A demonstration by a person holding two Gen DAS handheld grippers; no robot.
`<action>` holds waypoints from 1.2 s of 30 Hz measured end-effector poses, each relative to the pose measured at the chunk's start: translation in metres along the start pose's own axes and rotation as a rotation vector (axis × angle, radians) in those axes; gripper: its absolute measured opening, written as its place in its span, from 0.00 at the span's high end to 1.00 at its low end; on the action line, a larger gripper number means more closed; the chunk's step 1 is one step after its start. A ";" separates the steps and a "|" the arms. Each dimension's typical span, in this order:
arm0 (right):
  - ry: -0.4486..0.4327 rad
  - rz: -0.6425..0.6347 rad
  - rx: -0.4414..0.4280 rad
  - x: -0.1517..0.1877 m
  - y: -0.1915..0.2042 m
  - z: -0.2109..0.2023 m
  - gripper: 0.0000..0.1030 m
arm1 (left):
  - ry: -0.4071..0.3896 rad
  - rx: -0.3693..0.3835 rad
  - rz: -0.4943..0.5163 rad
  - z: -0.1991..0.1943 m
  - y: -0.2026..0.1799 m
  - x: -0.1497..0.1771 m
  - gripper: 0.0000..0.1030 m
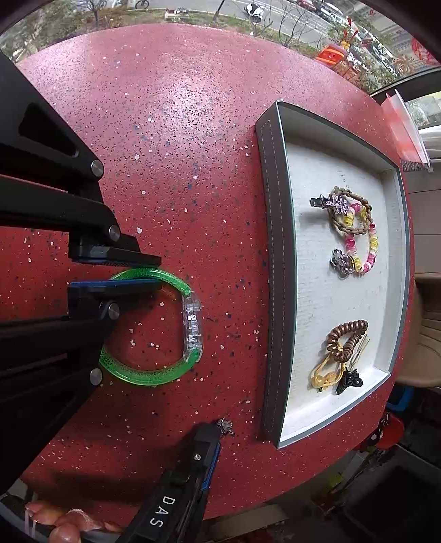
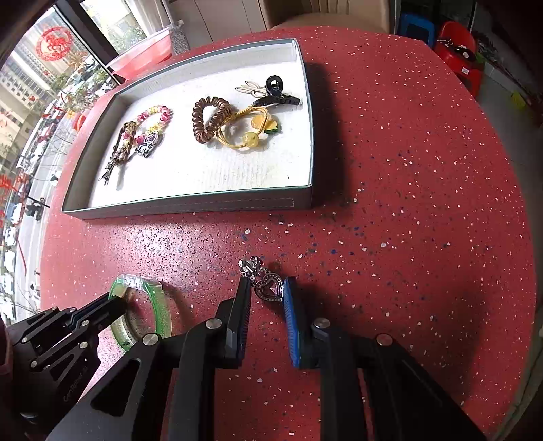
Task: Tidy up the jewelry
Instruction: 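Grasp the heart locket with the right tool while the left tool grasps the green bangle rim, then carry the heart locket with the right tool while the left tool carries the green bangle into the tray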
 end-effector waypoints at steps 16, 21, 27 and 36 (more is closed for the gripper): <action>-0.035 0.054 -0.121 -0.004 0.006 -0.037 0.80 | -0.075 0.033 -0.019 -0.048 0.022 -0.013 0.76; -0.049 0.060 -0.147 -0.015 0.008 -0.050 0.80 | -0.095 0.033 -0.018 -0.055 0.029 -0.024 0.76; -0.064 0.058 -0.158 -0.030 0.012 -0.055 0.80 | -0.110 0.034 -0.025 -0.057 0.036 -0.039 0.76; -0.085 0.063 -0.178 -0.053 0.013 -0.060 0.80 | -0.143 0.039 -0.032 -0.061 0.039 -0.067 0.76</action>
Point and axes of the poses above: each gripper's, at about its wrist camera, not at the fingertips, and z roughly the way its jaws point, y to its left, x to its underside, the point moved 9 cm from there along z, roughly the way its jaws point, and after that the axes turned 3 degrees about -z, right-handed, at the moved point
